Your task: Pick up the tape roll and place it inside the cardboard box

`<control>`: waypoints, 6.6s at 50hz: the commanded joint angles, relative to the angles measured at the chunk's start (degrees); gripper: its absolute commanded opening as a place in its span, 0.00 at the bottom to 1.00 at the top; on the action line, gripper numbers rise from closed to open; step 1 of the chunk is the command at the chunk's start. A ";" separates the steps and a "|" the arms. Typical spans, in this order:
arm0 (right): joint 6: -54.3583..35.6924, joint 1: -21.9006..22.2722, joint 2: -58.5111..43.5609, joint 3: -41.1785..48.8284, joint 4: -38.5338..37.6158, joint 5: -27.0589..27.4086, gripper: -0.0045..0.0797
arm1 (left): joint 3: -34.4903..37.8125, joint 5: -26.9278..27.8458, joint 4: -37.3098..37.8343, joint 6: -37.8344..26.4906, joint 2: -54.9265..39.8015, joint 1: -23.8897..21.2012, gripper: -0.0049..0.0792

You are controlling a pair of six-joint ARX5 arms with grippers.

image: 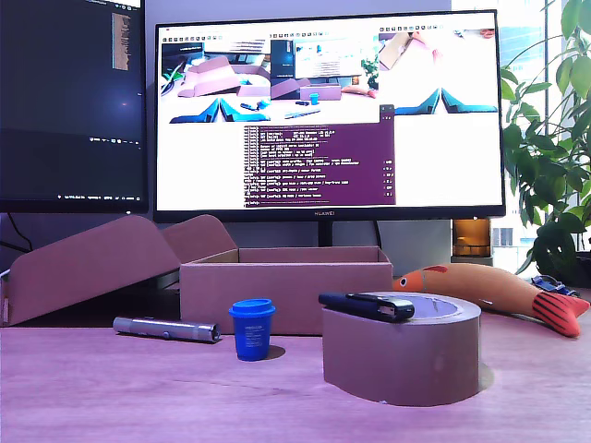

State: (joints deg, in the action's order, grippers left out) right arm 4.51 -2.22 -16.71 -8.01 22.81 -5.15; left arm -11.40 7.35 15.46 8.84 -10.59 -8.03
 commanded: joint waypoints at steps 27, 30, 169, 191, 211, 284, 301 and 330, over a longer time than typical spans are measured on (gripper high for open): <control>11.17 -1.73 -0.24 0.39 -6.43 -11.04 0.04 | 0.85 12.15 5.64 -0.90 0.20 -2.58 0.04; 11.17 -3.13 -0.24 0.17 -6.45 -11.02 0.04 | 0.90 13.86 5.46 -1.31 0.20 -3.80 0.04; 1.03 -41.81 -80.96 -63.01 30.14 1.25 0.47 | 6.10 17.18 3.04 -6.40 0.20 -25.14 0.04; 1.03 -41.86 -81.81 -63.01 28.96 1.20 0.47 | 6.10 16.96 2.97 -6.54 0.20 -25.14 0.04; 0.98 -41.92 -84.78 -63.01 29.53 1.22 0.46 | 6.10 16.96 3.04 -6.54 0.20 -25.14 0.04; 0.68 -46.07 -84.78 -67.60 29.88 -2.25 0.24 | 6.10 16.13 3.02 -7.37 0.20 -25.14 0.04; 1.79 -48.43 -85.13 -67.60 24.00 -2.40 0.24 | 6.10 16.13 3.04 -7.37 0.20 -25.14 0.04; 2.14 -49.05 -92.11 -67.84 22.75 -3.48 0.24 | 6.10 16.04 2.99 -7.37 0.20 -25.14 0.04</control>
State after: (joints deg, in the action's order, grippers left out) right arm 6.37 -50.78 -108.51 -75.33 46.02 -8.47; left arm -5.45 23.49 18.87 1.93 -10.57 -33.01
